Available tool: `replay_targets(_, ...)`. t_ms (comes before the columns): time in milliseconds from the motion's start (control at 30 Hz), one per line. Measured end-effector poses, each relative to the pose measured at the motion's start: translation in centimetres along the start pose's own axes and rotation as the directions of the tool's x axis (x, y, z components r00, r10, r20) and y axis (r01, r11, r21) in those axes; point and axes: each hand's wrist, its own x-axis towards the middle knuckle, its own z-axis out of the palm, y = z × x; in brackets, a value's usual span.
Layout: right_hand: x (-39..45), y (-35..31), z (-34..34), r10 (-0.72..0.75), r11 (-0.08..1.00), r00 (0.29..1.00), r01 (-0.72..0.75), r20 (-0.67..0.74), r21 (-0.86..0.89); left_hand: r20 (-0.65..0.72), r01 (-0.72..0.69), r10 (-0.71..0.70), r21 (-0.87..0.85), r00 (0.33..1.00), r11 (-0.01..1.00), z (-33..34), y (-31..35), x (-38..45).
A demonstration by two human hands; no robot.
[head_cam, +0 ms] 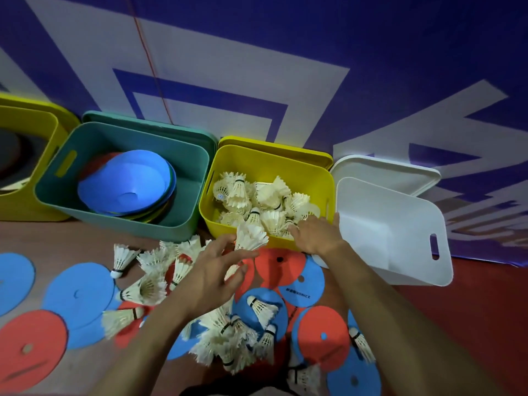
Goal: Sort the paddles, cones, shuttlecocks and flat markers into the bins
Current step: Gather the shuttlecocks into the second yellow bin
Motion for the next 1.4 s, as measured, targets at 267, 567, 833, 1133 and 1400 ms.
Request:
replay_targets(267,-2.8,2.4,1.9,-0.033,0.947,0.946,0.133,-0.322,0.293,0.085,-0.126,0.121,0.062,0.989,0.990,-3.3,2.4,8.5)
replay_targets(567,-6.7,5.6,5.0,0.039,0.745,0.790,0.385,-0.611,0.545,0.354,-0.170,-0.052,0.567,0.934,0.806,1.1,5.0,23.8)
replay_targets(833,-8.8,8.7,7.9,0.134,0.656,0.865,0.288,-0.483,0.698,0.472,-0.162,-0.261,0.683,0.842,0.712,5.9,4.8,28.7)
replay_targets(1133,-11.4,11.2,11.1,0.292,0.618,0.845,0.191,-0.449,0.762,0.338,-0.104,-0.092,0.519,0.937,0.848,3.5,4.8,24.0)
replay_targets(1400,-15.0,12.7,19.6,0.455,0.577,0.863,-0.098,-0.220,0.811,0.266,-0.241,0.197,0.145,0.944,0.960,3.7,6.5,6.9)
